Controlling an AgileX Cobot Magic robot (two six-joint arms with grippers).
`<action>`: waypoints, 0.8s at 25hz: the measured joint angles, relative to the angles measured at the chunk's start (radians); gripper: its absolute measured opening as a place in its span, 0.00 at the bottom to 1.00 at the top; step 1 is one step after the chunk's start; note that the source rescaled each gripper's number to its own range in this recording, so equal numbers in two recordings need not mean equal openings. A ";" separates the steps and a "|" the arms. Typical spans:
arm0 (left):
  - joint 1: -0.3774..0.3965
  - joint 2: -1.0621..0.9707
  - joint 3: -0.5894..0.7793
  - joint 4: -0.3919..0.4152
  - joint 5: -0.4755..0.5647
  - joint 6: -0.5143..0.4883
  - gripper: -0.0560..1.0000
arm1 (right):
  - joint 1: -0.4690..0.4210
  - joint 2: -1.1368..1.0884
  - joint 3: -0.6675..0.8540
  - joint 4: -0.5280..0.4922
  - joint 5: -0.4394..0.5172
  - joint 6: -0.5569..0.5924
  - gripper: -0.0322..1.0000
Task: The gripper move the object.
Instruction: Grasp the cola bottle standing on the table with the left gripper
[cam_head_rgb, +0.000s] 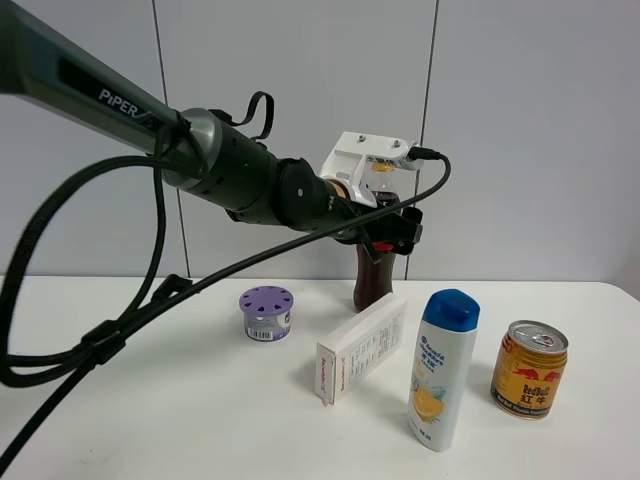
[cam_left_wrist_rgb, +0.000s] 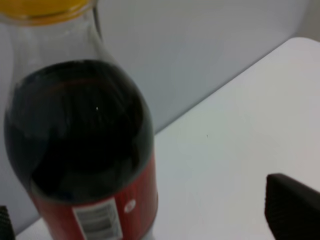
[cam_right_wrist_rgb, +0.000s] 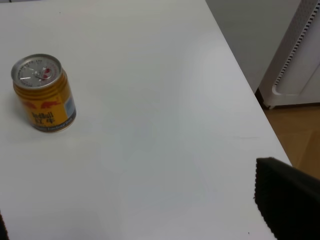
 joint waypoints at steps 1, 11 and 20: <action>0.000 0.011 -0.016 0.000 0.000 0.000 1.00 | 0.000 0.000 0.000 0.000 0.000 0.000 1.00; 0.003 0.109 -0.148 0.007 0.000 -0.002 1.00 | 0.000 0.000 0.000 0.000 0.000 0.000 1.00; 0.041 0.141 -0.150 0.027 -0.005 -0.002 1.00 | 0.000 0.000 0.000 0.000 0.000 0.000 1.00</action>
